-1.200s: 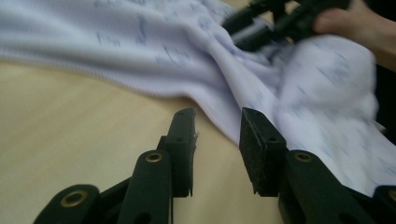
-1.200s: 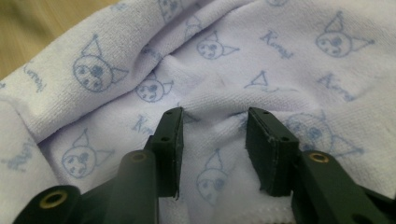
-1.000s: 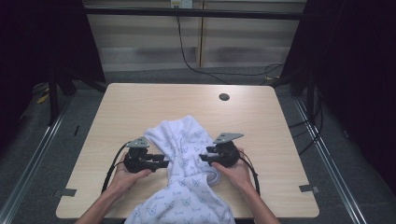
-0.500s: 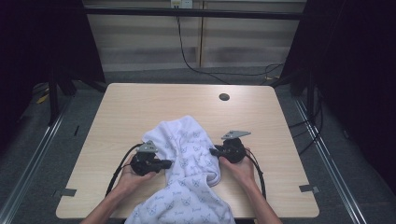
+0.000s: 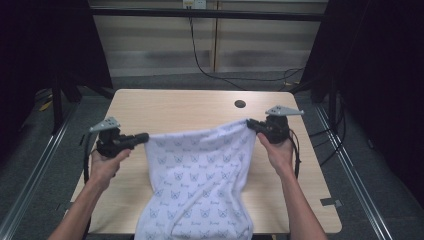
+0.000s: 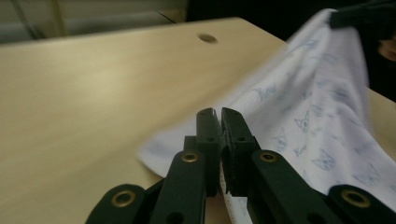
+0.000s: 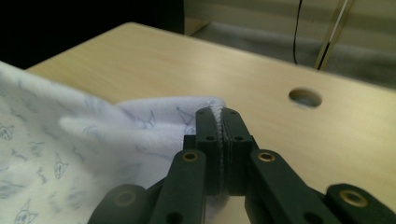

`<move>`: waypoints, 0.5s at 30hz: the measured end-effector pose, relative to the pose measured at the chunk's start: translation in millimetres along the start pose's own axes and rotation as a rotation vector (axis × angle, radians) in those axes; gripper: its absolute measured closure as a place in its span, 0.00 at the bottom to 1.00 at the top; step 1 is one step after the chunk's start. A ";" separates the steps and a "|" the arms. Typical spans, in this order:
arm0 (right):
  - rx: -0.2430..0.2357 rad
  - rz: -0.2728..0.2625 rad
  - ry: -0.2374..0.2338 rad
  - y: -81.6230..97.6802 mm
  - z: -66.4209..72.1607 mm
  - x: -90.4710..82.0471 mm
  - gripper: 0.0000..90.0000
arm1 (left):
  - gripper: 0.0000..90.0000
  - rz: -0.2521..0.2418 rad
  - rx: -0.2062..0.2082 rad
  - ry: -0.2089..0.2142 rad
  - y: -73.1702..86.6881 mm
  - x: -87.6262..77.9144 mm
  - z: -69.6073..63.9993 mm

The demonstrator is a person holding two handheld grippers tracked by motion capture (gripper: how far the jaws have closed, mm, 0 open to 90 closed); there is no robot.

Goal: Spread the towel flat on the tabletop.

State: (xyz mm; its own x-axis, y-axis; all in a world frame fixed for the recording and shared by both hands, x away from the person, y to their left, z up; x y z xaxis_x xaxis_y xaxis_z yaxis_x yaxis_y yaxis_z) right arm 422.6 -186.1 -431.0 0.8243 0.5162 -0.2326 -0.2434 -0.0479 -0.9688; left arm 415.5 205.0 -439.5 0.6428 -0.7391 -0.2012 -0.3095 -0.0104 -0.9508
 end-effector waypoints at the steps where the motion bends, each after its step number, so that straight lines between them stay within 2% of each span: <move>1: -0.003 -0.015 -0.003 -9.2 -0.8 1.5 0.97 | 0.96 -0.010 -0.020 -0.015 -4.1 -1.0 7.2; 2: -0.003 -0.032 -0.010 -18.5 -1.3 4.0 0.96 | 0.96 -0.011 -0.028 -0.022 -4.3 -0.5 10.1; 4: -0.011 -0.039 -0.008 -25.6 -2.0 8.9 0.93 | 0.96 0.007 -0.007 -0.051 -0.2 2.6 16.7; 5: -0.029 -0.028 0.005 -25.9 -3.2 12.2 0.91 | 0.95 0.018 -0.021 -0.057 4.8 5.3 19.2; 7: -0.018 0.004 0.015 -18.4 -5.3 17.9 0.82 | 0.84 0.069 -0.048 -0.024 20.0 9.5 17.9; 9: -0.019 0.069 0.023 -1.8 -6.8 18.8 0.69 | 0.68 0.103 -0.066 -0.023 36.6 9.6 13.0; 10: -0.036 0.101 0.043 6.9 -8.5 16.6 0.66 | 0.65 0.116 -0.056 -0.010 41.9 7.6 9.6; 11: -0.038 0.116 0.041 14.7 -8.1 12.8 0.66 | 0.65 0.117 -0.042 -0.005 45.6 5.8 4.9; 12: -0.029 0.126 0.020 22.1 -4.8 8.5 0.66 | 0.65 0.126 -0.026 0.007 48.7 3.1 -1.2; 13: -0.046 0.140 0.010 29.2 -0.4 3.7 0.65 | 0.65 0.126 -0.011 0.025 50.8 0.4 -8.6; 14: -0.053 0.146 -0.001 35.5 5.4 -1.8 0.66 | 0.67 0.128 0.001 0.057 53.9 -2.1 -17.3; 15: -0.038 0.145 -0.038 42.3 13.5 -6.3 0.68 | 0.70 0.142 0.004 0.095 58.9 -3.2 -27.2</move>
State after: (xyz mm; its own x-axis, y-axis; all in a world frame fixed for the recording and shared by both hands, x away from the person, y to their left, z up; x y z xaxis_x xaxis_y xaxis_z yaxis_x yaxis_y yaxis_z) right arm 400.2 -179.8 -469.4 0.7617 0.5334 -0.3677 -0.3385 -0.1564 -0.9279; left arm 376.1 188.4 -488.4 0.5238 -0.7932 -0.3106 -0.3894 0.1014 -0.9155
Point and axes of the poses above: each handheld gripper's, and its own axes: x roughly forward along the jaws, y roughly out of its underside, z roughly to its left, the point moved 8 cm from there along x, roughly forward along the jaws, and after that the axes turned 13 degrees about -z, right-handed, at the moved point
